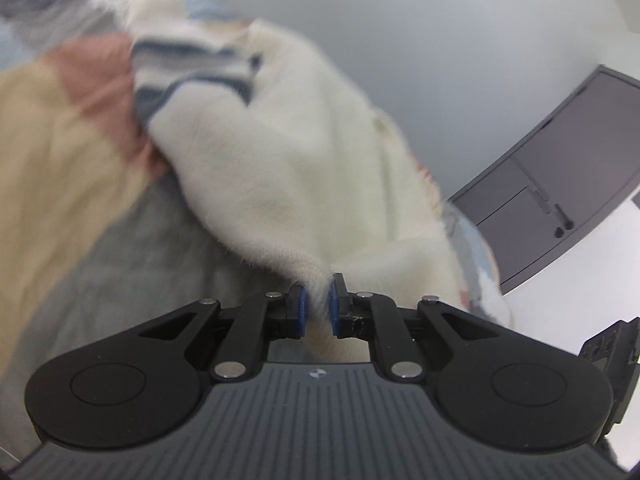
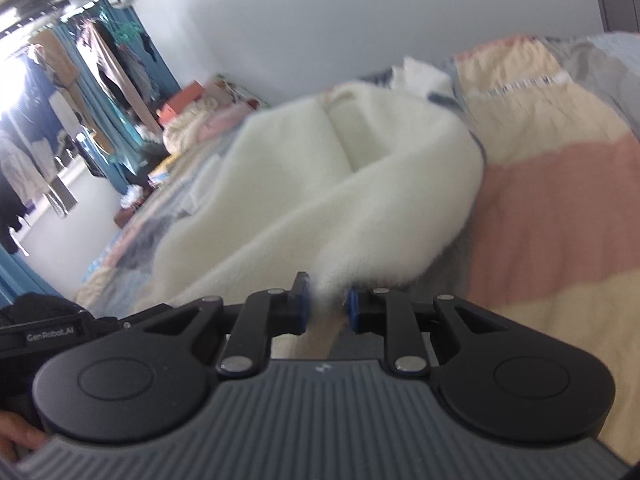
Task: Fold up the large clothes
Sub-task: 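Lift the sweater with both grippers and pull it up off the quilt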
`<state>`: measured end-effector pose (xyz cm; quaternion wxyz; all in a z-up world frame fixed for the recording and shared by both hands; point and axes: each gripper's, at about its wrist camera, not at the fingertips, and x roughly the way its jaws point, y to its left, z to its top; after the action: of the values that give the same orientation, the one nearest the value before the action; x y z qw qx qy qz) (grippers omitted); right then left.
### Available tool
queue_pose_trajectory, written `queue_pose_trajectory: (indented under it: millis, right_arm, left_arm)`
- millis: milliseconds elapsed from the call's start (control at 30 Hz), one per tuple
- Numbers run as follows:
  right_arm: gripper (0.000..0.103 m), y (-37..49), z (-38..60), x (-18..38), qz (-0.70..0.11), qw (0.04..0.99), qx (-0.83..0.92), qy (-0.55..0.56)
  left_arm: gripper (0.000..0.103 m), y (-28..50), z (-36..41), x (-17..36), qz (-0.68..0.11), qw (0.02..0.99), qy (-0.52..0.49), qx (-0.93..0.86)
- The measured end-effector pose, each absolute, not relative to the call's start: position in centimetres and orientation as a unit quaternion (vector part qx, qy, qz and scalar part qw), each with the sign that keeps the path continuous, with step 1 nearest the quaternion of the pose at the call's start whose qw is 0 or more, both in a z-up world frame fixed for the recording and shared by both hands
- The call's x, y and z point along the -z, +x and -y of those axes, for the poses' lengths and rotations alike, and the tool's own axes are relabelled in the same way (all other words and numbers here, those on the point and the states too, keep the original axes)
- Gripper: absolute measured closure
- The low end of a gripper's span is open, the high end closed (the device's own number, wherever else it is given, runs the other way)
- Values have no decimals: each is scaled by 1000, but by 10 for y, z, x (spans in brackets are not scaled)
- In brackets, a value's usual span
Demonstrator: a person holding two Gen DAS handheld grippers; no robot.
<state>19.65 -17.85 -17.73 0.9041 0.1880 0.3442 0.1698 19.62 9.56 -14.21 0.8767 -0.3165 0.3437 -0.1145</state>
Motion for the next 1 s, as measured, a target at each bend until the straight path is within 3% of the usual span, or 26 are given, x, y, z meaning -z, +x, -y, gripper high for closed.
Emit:
queue_pose_trajectory:
  millis: [233,333,367,400,667,833,1000]
  right_arm:
    - [79,205,176,203,-395,882,-146,212]
    - [67,202,182,203,-398,876,-140,234]
    - [58,201,185,202,-398,875,-135,242]
    - [53,199,189,201,-395,873,-132,252]
    - [45,195,221,197,-369,872,-79,312]
    - [44,201,244,198,-347,878,-19,329]
    - [45,222,245,219,-381,856,-17,349]
  left_arm:
    - [85,217,-93,162,-376,865,-312,118]
    - [55,216,-102,161,-370,856,-340,122]
    - [44,215,-108,160,-365,852,-356,121]
    - [42,212,-114,159,-358,848,-372,120]
    - [38,198,-173,157,-305,830,-465,47]
    - [38,209,-193,174,-319,818,-479,-12]
    - [39,235,-187,189,-327,820,-470,-1]
